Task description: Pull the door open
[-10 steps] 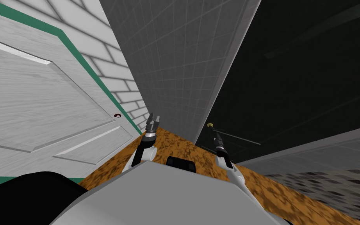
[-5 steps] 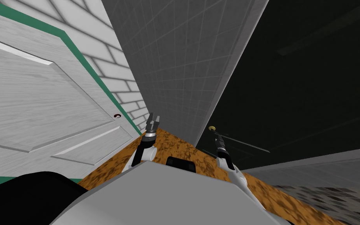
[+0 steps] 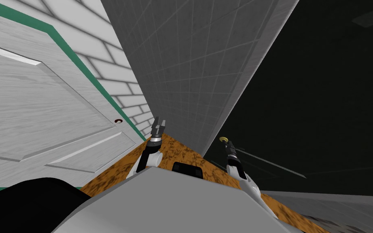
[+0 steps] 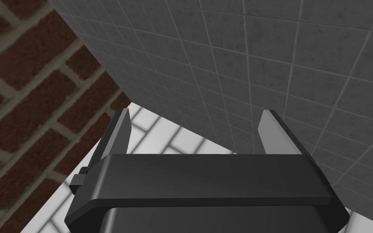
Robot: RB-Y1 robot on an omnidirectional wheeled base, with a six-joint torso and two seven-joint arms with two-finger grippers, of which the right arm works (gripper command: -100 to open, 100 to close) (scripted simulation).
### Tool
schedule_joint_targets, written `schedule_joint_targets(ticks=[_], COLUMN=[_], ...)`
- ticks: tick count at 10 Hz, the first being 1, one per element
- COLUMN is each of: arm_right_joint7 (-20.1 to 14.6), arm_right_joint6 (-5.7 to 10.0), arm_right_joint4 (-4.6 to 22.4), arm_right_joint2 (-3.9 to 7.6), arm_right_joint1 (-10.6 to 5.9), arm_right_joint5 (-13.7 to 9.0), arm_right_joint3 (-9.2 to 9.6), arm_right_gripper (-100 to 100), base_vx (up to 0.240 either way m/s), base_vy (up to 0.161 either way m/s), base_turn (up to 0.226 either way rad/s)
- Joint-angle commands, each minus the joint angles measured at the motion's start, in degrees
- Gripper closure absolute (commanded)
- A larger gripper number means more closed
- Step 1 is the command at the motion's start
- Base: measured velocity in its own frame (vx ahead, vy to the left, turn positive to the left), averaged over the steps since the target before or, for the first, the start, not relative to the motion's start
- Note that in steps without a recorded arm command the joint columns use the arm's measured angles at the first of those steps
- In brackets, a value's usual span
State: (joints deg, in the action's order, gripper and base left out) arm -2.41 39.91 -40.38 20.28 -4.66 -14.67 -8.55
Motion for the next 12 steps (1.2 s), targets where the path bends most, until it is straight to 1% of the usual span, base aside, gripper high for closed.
schedule_joint_targets(ticks=[1,2,7,8,9,12], arm_right_joint7=[0.0,0.0,0.0,-1.03,-1.26,-2.98], arm_right_joint6=[0.0,0.0,0.0,0.18,0.25,0.76], arm_right_joint4=[0.0,0.0,0.0,-0.1,-0.14,-0.49], arm_right_joint2=[0.0,0.0,0.0,0.49,0.63,1.62], arm_right_joint1=[0.0,0.0,0.0,0.37,0.44,0.95], arm_right_joint5=[0.0,0.0,0.0,0.34,0.42,1.04], arm_right_joint3=[0.0,0.0,0.0,0.96,1.18,2.82], arm_right_gripper=[-100,100,100,100,100,100], base_vx=[0.091,-0.012,-0.017,-0.125,-0.207,-0.192], base_vy=[-0.032,0.005,0.004,-0.047,-0.064,-0.033], base_turn=[0.012,-0.006,-0.001,0.127,0.113,0.099])
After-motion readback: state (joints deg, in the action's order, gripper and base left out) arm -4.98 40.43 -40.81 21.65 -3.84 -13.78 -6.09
